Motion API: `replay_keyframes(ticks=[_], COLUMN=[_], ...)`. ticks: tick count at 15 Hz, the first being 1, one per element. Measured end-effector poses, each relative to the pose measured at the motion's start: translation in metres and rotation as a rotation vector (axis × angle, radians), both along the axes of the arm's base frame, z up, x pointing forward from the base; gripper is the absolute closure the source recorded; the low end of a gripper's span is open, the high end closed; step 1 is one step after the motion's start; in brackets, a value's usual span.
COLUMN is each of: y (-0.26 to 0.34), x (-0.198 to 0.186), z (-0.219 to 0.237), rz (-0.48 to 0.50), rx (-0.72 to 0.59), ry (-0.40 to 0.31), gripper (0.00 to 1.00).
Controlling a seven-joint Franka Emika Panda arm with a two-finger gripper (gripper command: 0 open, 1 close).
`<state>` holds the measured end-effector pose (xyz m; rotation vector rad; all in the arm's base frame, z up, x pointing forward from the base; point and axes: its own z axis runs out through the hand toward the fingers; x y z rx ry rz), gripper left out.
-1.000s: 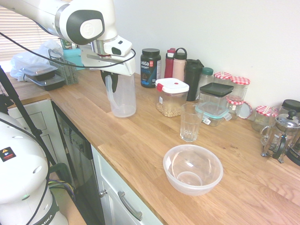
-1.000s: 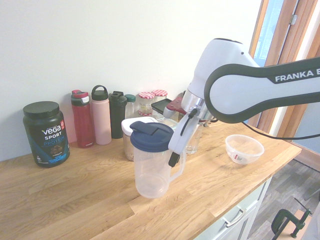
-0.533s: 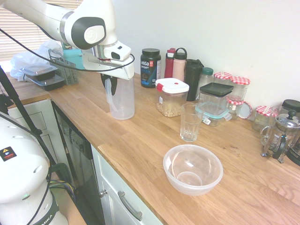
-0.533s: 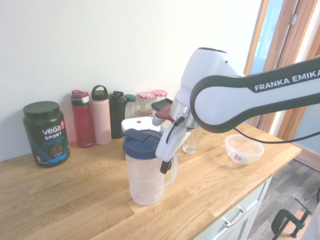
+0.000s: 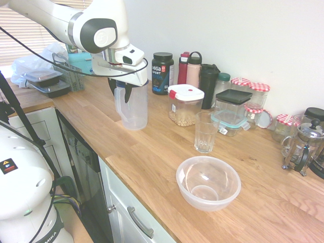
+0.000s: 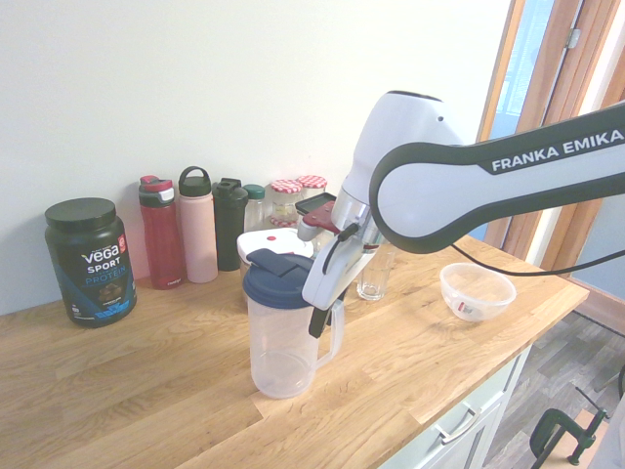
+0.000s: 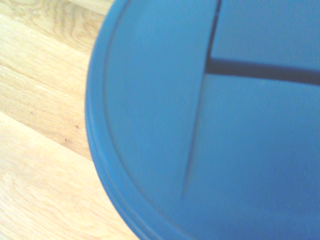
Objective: Pour me some water
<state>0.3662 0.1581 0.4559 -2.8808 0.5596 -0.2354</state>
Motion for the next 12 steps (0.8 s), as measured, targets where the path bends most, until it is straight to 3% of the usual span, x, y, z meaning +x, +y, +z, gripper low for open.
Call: replay_keyframes(ticks=[4,7,9,12], y=[-0.005,-0.031,-0.059,-0.131], x=[-0.024,-0.06,-0.08,-0.067], z=[0.015,0.047,0.051,0.036], rz=[0.079,0.102,0.061,-0.132], rx=[-0.036,-0.072,-0.076,-0.069], ry=[-0.013,-0.079,-0.087,-0.084], gripper=[0.0,0.0,0.0,0.0])
